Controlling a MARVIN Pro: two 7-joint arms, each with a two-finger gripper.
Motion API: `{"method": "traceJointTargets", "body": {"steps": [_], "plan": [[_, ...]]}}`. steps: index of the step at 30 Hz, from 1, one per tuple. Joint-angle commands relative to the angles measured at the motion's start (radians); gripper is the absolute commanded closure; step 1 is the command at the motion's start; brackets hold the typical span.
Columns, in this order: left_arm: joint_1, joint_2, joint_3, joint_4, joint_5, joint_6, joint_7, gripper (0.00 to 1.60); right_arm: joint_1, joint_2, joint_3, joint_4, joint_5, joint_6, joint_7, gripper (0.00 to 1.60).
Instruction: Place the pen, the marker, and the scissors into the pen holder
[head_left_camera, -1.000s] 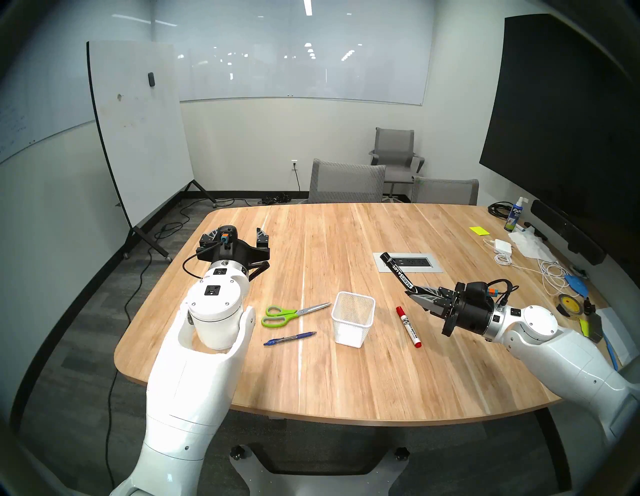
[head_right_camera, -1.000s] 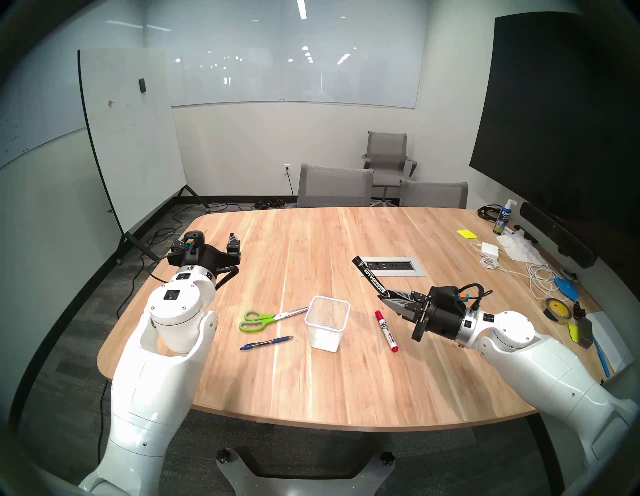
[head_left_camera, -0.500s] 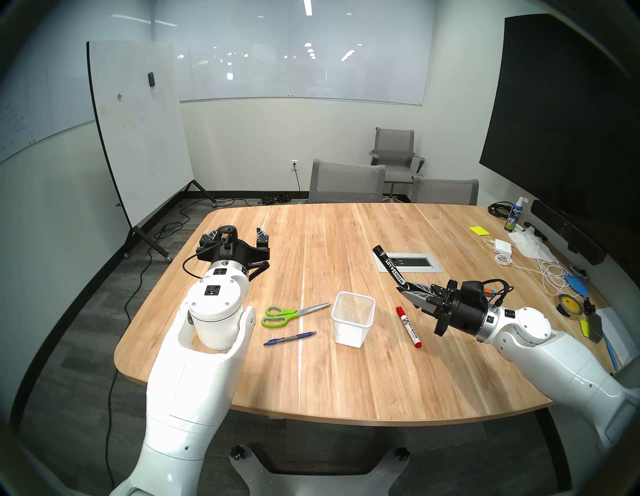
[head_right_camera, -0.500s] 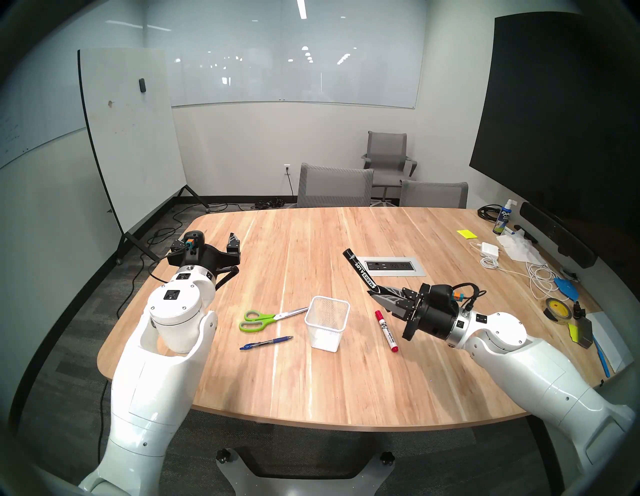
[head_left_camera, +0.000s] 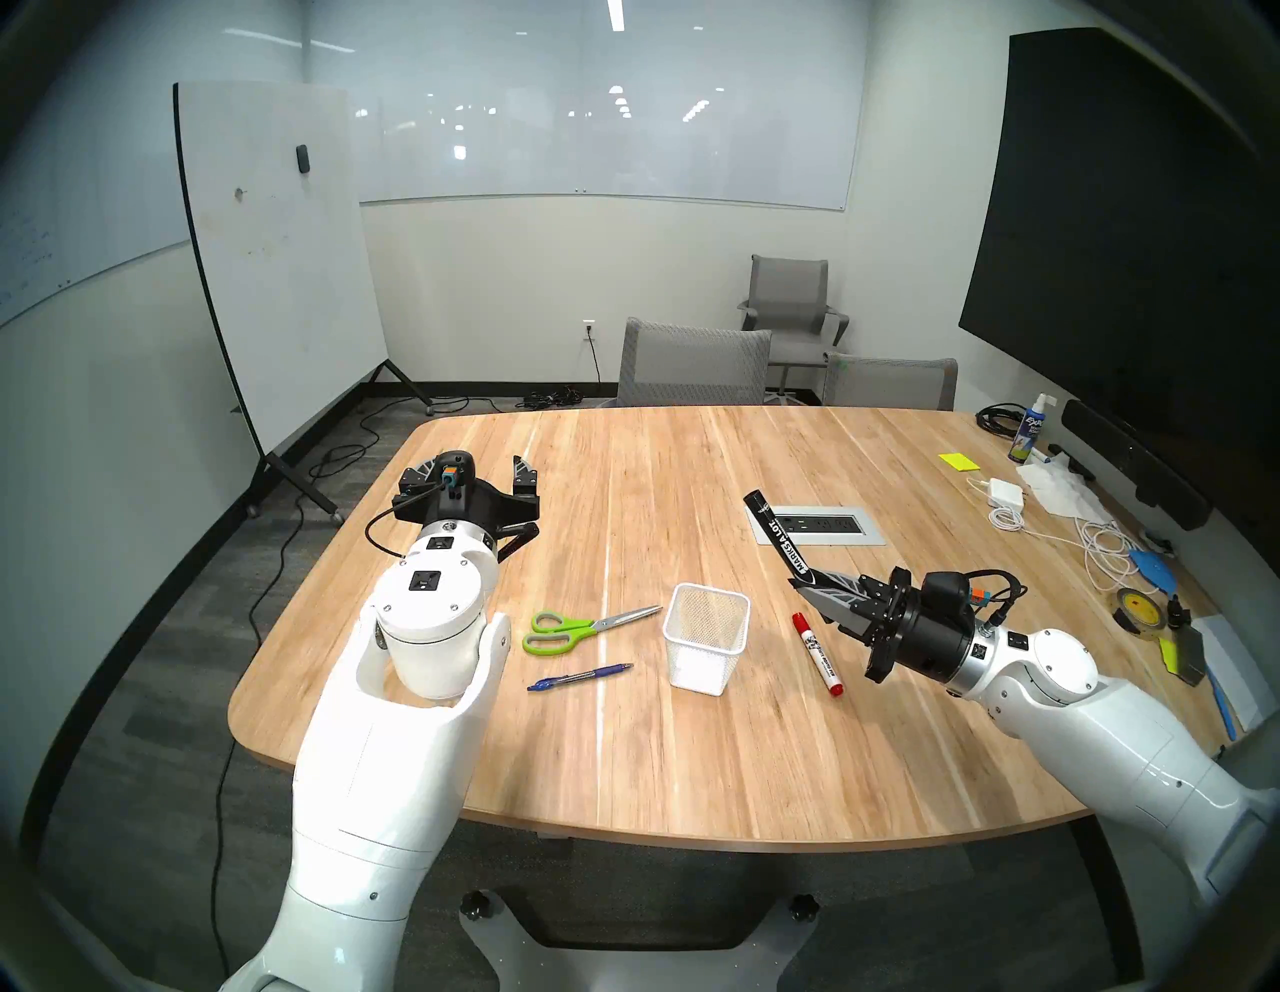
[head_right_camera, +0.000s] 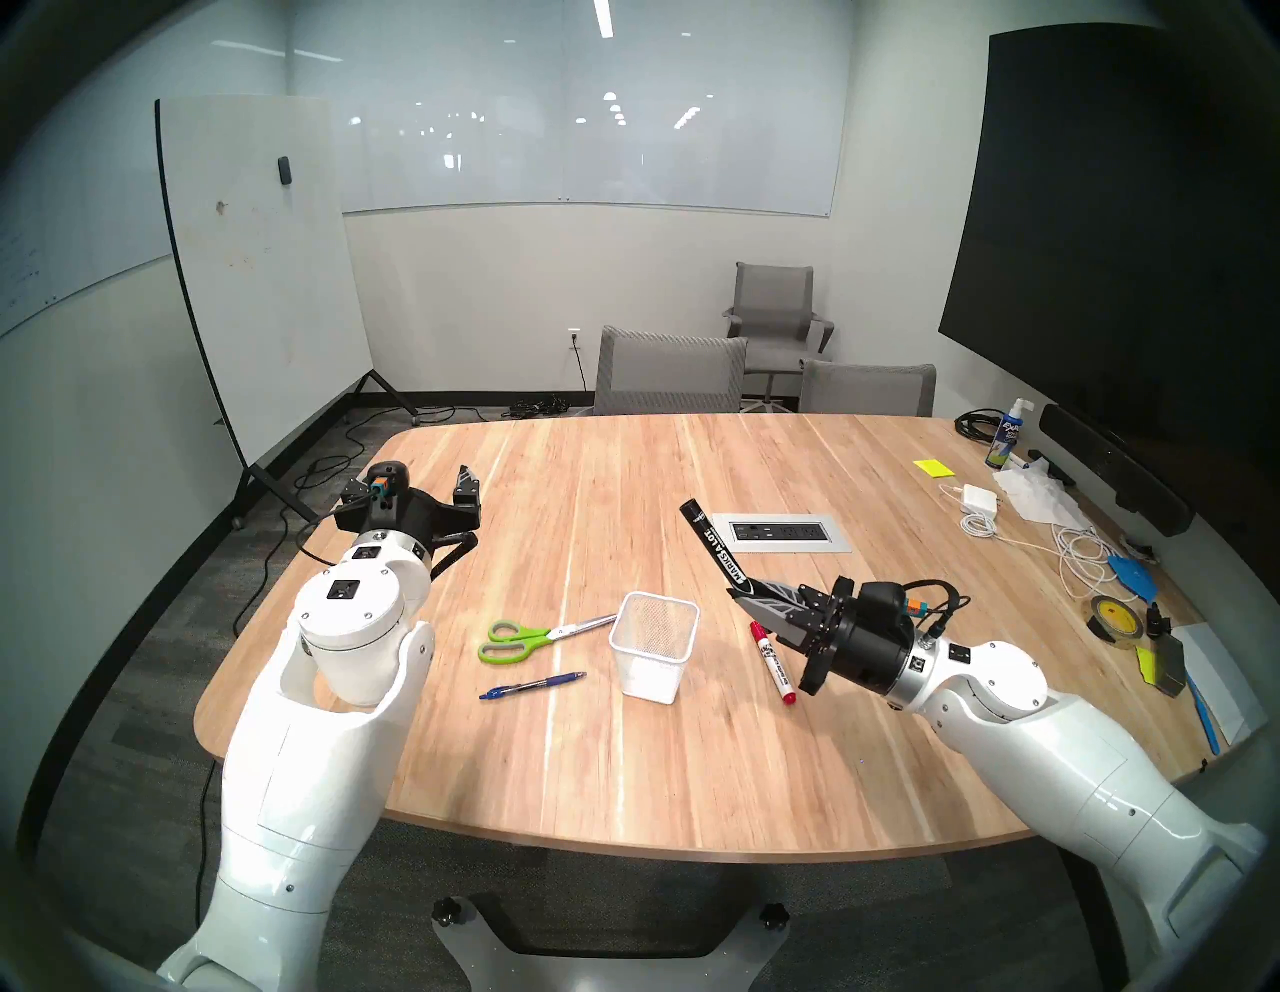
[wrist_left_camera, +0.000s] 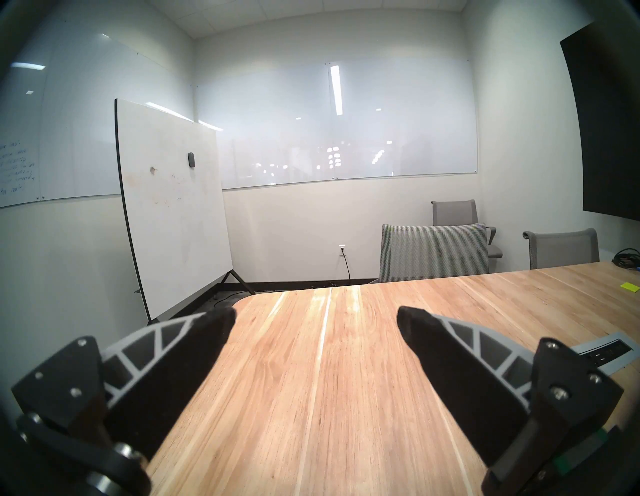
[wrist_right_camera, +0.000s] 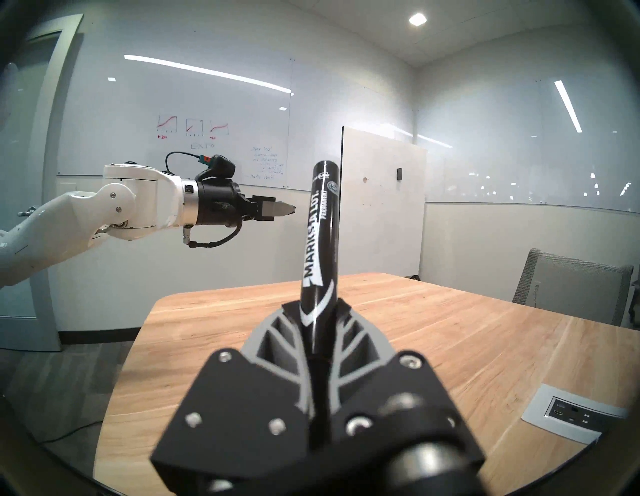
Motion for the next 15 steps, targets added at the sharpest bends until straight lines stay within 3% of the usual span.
{"method": "traceJointTargets", "body": {"steps": [1,15], "plan": [[-0.007,-0.001,-0.001,-0.019,-0.002,-0.001,-0.001,0.0,-0.003,-0.005,0.015,-0.034,0.01,-0.032,0.006,1.6],[-0.007,-0.001,-0.001,-0.019,-0.002,-0.001,-0.001,0.0,0.001,-0.034,0.025,-0.058,0.013,-0.043,0.008,1.6]]}}
